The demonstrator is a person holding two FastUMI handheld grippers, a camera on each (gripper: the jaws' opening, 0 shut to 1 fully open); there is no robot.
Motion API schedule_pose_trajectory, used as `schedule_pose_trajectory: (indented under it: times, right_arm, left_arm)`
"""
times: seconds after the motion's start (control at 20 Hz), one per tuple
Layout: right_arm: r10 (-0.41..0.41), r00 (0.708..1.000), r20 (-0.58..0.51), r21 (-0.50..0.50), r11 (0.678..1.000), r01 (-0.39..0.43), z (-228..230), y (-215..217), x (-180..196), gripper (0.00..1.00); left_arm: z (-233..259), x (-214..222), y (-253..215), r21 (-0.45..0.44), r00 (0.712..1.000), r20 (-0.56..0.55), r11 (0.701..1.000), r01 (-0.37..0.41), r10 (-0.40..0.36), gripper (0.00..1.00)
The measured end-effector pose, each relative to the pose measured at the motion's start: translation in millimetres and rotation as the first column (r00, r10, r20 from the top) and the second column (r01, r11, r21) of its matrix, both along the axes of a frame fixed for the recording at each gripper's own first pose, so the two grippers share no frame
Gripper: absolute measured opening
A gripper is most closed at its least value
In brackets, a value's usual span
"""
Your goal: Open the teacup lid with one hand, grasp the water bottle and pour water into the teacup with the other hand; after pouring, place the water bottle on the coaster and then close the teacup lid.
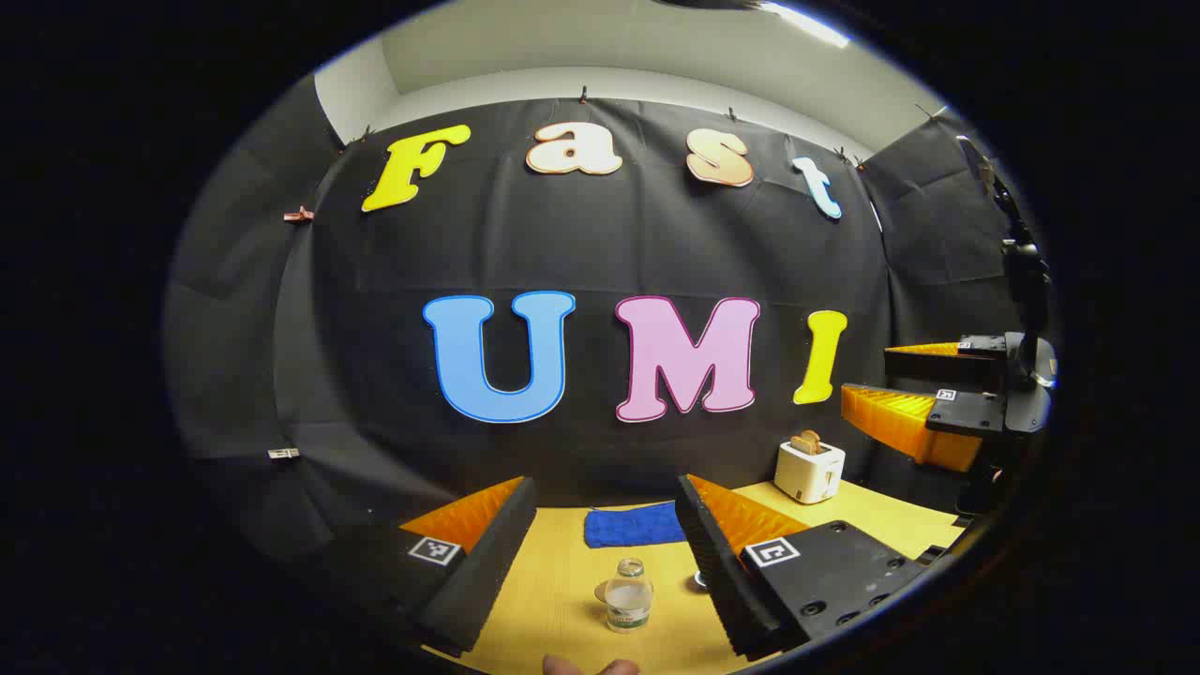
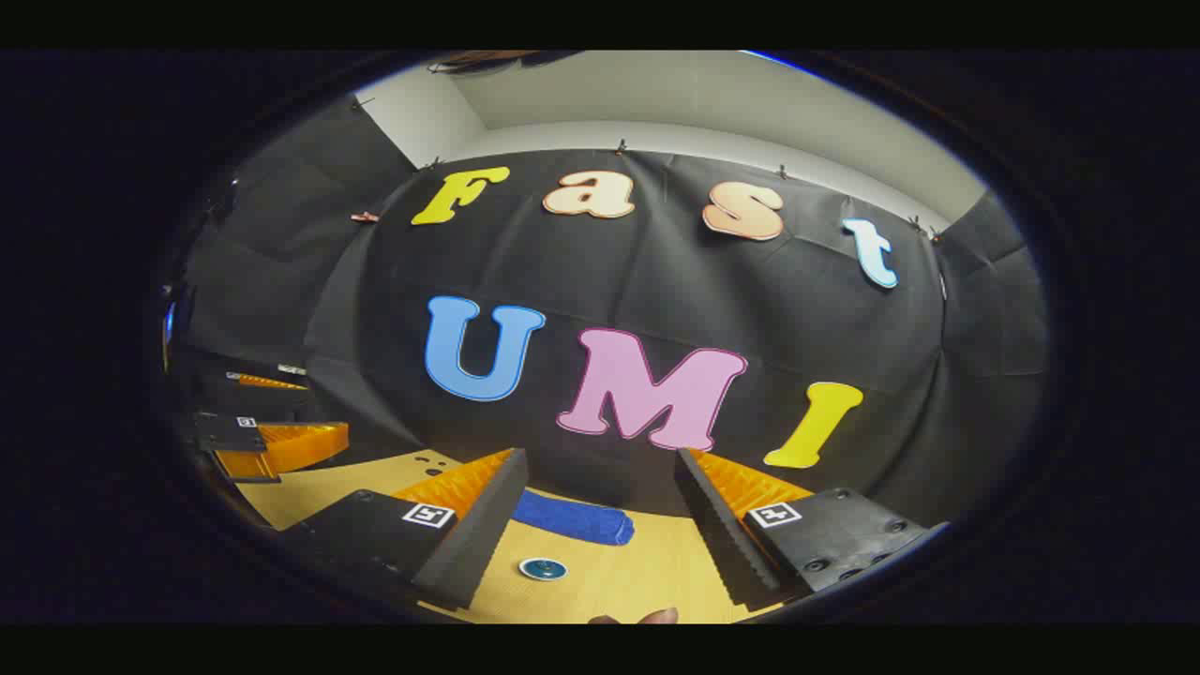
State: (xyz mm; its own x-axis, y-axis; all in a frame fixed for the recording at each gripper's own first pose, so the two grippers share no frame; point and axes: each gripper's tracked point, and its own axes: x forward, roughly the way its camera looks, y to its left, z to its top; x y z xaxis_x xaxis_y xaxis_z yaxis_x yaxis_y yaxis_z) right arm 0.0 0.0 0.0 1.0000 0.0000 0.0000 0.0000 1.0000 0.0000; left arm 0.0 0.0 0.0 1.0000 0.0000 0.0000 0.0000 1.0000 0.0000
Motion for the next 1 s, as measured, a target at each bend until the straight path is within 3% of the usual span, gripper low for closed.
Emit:
schedule_pose_trajectory:
  times: [1.0]
  right_arm:
    - [0.026,1.0,-0.007,0.009,1.0,-0.026,-2.9,1.7,2.6,0.96]
  left_arm:
    - [-4.9,4.8,-5.3,0.021,1.0,-0.01,1.0,0.023,-0.023,0.94]
